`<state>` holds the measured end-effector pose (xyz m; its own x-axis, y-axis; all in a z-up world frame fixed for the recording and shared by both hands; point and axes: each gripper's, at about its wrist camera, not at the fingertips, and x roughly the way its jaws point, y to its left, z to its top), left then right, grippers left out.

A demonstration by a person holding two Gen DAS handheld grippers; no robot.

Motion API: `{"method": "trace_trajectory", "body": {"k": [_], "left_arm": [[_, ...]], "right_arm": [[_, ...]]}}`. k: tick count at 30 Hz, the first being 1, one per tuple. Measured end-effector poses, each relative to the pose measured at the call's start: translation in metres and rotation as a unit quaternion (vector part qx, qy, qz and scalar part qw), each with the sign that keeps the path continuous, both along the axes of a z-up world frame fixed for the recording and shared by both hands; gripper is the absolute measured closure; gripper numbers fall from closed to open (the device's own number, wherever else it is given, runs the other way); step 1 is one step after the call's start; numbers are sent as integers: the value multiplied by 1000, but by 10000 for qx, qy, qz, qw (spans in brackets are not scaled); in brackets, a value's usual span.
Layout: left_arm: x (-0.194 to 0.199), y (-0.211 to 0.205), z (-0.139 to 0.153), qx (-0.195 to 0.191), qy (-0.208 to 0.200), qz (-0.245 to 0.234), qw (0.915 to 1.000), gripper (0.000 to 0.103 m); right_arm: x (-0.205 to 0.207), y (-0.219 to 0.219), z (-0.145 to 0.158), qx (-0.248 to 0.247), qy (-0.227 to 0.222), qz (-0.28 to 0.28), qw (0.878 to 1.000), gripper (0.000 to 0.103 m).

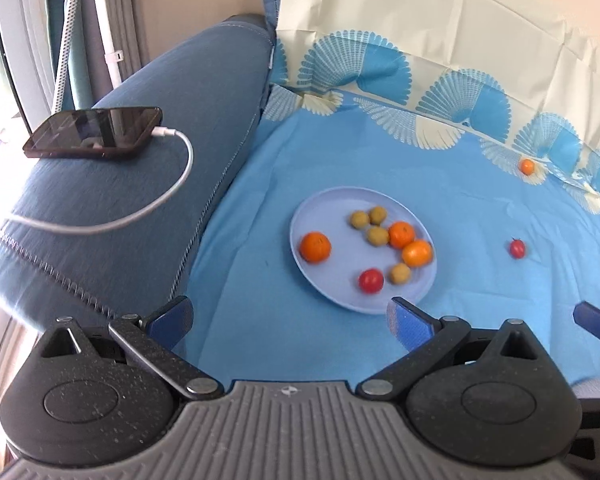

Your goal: Organize fruits

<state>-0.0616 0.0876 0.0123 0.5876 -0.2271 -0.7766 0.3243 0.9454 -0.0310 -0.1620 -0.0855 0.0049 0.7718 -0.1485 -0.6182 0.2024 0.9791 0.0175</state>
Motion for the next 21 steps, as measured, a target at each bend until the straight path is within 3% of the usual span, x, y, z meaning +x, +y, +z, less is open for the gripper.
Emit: {"method": "trace_trajectory", "body": {"k": [10, 21], "left_arm": [[-51, 8, 23, 78, -344, 39, 9994, 0], [-79, 20, 36, 9, -474, 78, 9988, 0]], "right_arm": [[-57, 22, 26, -165, -458, 82, 9988, 1], [-81, 31, 41, -274, -764, 114, 9966, 1]]}}
